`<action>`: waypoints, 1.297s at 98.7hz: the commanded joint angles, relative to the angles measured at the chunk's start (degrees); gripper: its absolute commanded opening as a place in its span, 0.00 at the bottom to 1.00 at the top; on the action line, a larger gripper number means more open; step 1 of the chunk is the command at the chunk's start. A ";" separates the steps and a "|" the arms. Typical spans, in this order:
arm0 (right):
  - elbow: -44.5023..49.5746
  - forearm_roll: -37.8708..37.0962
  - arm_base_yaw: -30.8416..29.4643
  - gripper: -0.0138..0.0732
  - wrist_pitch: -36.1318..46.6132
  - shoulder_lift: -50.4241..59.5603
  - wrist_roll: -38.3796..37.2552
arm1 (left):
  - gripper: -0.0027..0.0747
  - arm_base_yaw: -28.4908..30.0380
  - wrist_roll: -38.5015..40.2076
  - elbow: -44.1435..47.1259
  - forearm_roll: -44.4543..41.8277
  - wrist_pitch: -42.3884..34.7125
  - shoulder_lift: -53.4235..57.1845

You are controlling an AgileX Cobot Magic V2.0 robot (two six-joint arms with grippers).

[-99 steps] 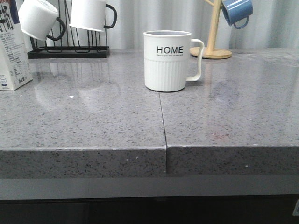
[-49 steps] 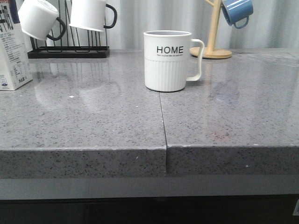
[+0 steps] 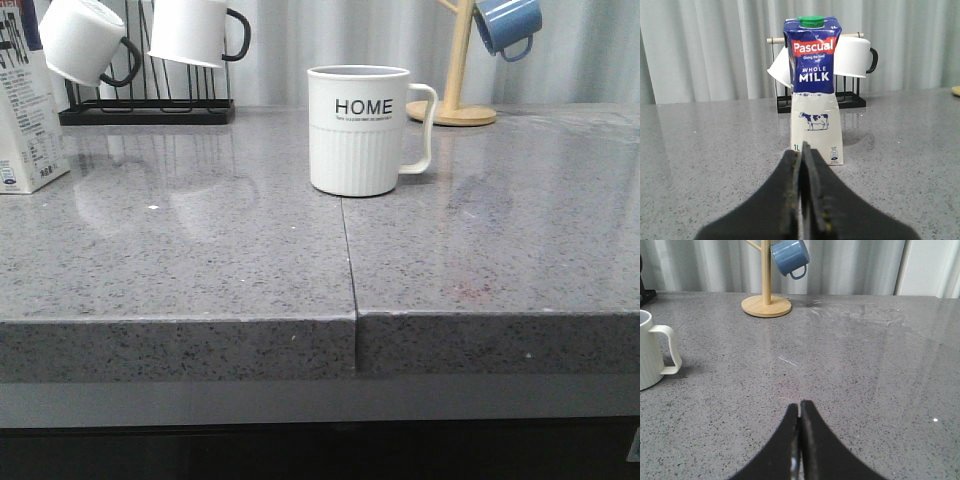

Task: Place milk next to cup
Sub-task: 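Reach the left gripper down to the Pascual milk carton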

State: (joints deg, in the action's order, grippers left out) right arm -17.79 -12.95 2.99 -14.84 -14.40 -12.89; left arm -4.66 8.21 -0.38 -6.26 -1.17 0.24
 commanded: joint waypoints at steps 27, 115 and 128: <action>-1.65 -0.90 -0.45 0.08 3.87 -0.28 0.27 | 0.01 0.10 0.48 -8.90 0.71 4.33 -3.48; -1.65 -0.90 -0.45 0.08 3.87 -0.28 0.27 | 0.32 -0.62 0.48 -34.88 8.11 18.51 -40.58; -1.65 -0.90 -0.45 0.08 3.87 -0.28 0.27 | 0.75 -1.98 0.48 -34.88 8.11 17.48 -41.60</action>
State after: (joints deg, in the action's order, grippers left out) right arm -17.79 -12.95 2.99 -14.94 -14.40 -12.89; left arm -5.56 8.21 -33.17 1.25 21.45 -40.79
